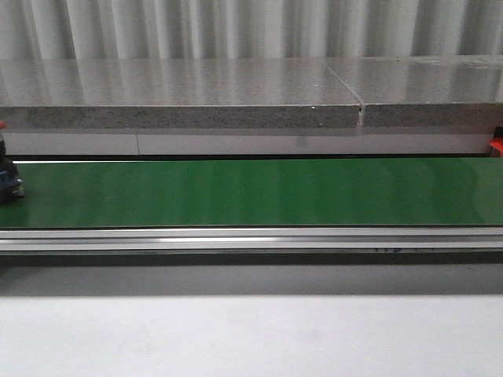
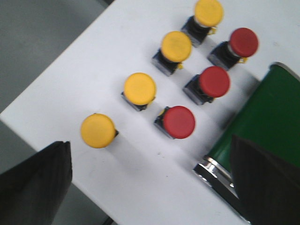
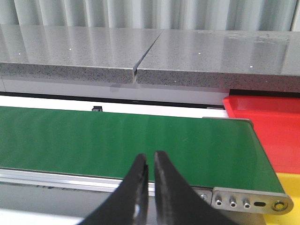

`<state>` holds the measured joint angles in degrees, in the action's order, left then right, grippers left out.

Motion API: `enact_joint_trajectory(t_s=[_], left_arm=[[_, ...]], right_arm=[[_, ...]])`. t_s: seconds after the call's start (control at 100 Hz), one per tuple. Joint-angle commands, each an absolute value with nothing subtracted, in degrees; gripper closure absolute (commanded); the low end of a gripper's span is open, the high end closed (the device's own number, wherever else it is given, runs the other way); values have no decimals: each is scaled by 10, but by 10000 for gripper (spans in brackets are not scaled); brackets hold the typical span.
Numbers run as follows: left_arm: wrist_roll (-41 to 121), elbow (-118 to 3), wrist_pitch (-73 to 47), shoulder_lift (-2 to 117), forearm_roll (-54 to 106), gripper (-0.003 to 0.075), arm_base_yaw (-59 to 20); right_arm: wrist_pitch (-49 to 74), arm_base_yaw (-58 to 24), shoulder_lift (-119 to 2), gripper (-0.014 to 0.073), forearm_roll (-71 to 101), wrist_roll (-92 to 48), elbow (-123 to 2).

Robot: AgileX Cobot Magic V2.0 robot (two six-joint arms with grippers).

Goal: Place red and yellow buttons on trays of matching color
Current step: 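Grasp a yellow-capped button on the table with the left gripper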

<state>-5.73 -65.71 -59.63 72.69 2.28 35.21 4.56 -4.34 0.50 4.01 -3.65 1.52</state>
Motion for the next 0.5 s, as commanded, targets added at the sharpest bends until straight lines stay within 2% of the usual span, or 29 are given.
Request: enact_joint_trajectory(t_s=[0.0,0.22,0.49], left_arm=[[-82,-670,-572,738,12,62,365],[-106,-670,-588,818,-34,62,367],[-111,-648,-550,831,-33,62,367]], right_arm=[[0,-43,9,539,36,-37,7],[0,-43,9,539,36,-37,7],[0,-43,9,539,36,-37,7]])
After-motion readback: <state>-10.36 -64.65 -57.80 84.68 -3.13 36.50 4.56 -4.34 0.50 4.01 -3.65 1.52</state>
